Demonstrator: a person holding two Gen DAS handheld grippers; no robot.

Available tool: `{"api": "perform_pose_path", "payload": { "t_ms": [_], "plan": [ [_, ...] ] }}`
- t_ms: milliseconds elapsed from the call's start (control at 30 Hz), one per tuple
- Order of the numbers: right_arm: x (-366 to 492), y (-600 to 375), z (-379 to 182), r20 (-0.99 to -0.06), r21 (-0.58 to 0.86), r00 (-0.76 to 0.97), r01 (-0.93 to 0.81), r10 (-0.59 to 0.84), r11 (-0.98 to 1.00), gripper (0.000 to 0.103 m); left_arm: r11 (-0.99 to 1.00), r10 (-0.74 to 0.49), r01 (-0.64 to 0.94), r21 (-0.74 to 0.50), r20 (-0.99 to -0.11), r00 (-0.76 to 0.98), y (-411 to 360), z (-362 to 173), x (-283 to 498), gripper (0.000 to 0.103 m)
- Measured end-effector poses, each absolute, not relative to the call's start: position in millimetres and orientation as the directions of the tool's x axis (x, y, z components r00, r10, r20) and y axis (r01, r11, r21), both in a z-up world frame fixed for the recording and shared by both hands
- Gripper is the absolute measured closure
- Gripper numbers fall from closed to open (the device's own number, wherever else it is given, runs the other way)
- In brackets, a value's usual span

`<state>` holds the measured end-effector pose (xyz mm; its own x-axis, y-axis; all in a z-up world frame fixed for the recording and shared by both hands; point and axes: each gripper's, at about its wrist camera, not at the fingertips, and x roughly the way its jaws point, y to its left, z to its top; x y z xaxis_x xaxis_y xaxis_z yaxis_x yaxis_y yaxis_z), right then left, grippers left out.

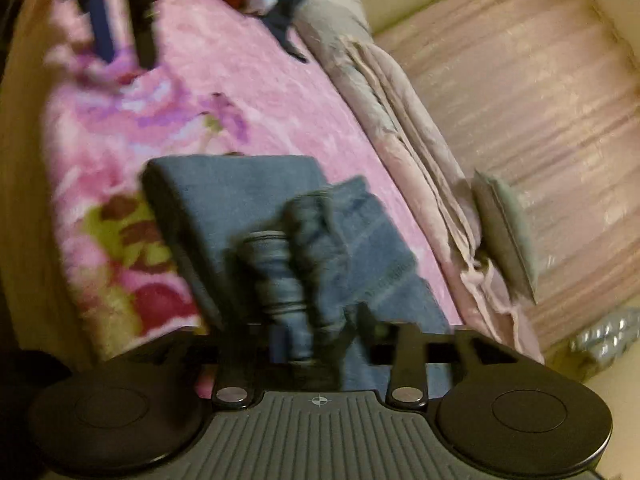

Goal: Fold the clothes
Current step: 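Fold the held end over onto the rest of the jeans with the right tool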

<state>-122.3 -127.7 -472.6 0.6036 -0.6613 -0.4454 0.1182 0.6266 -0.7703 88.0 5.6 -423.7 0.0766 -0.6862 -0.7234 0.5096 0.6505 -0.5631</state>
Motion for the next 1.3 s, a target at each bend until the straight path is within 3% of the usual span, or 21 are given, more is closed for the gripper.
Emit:
{"api": "perform_pose_path", "payload": {
  "t_ms": [67,100,133,233,400,467,600,833,1300],
  "plan": [
    [-125.9,-135.1,-468.6,-0.441,-0.771,0.614,0.114,-0.655,0.627,0.038,0.644,-0.692,0.511,-0.569,-0.719,0.072,6.5,-424.5,88.8,0.067],
    [-125.3,-137.7,-469.0,-0.469,-0.752,0.616,0.096,-0.633,0.652,0.05,0.641,-0.694,0.511,-0.572,-0.716,0.07,6.9,-424.9,89.2,0.067],
    [-124.1,-139.9,-470.0,-0.503,-0.728,0.617,0.075,-0.606,0.681,0.082,0.638,-0.697,0.512,-0.575,-0.714,0.067,7.4,-425.3,89.6,0.067],
    [-123.4,-144.4,-457.0,-0.505,-0.688,0.645,0.1,-0.574,0.718,0.088,0.632,-0.703,0.511,-0.582,-0.708,0.063,9.6,-426.5,90.9,0.067],
    [-120.7,-145.6,-403.6,-0.32,-0.613,0.755,0.296,-0.573,0.732,0.09,0.635,-0.702,0.507,-0.583,-0.709,0.064,12.7,-427.5,92.8,0.067],
    [-116.5,-137.9,-408.2,-0.324,-0.611,0.786,0.251,-0.527,0.751,0.09,0.637,-0.697,0.512,-0.576,-0.714,0.064,10.9,-427.2,92.8,0.067],
    [-100.6,-134.1,-450.2,-0.468,-0.625,0.73,0.126,-0.498,0.771,0.09,0.637,-0.695,0.514,-0.575,-0.716,0.06,10.4,-428.0,94.8,0.067],
    [-99.7,-135.3,-439.4,-0.417,-0.632,0.755,0.159,-0.506,0.758,0.089,0.631,-0.696,0.518,-0.578,-0.716,0.051,9.0,-429.9,97.9,0.067],
    [-102.4,-113.2,-462.2,-0.439,-0.649,0.738,0.134,-0.512,0.749,0.089,0.635,-0.679,0.55,-0.543,-0.731,0.063,2.1,-430.8,95.2,0.067]
  ]
}}
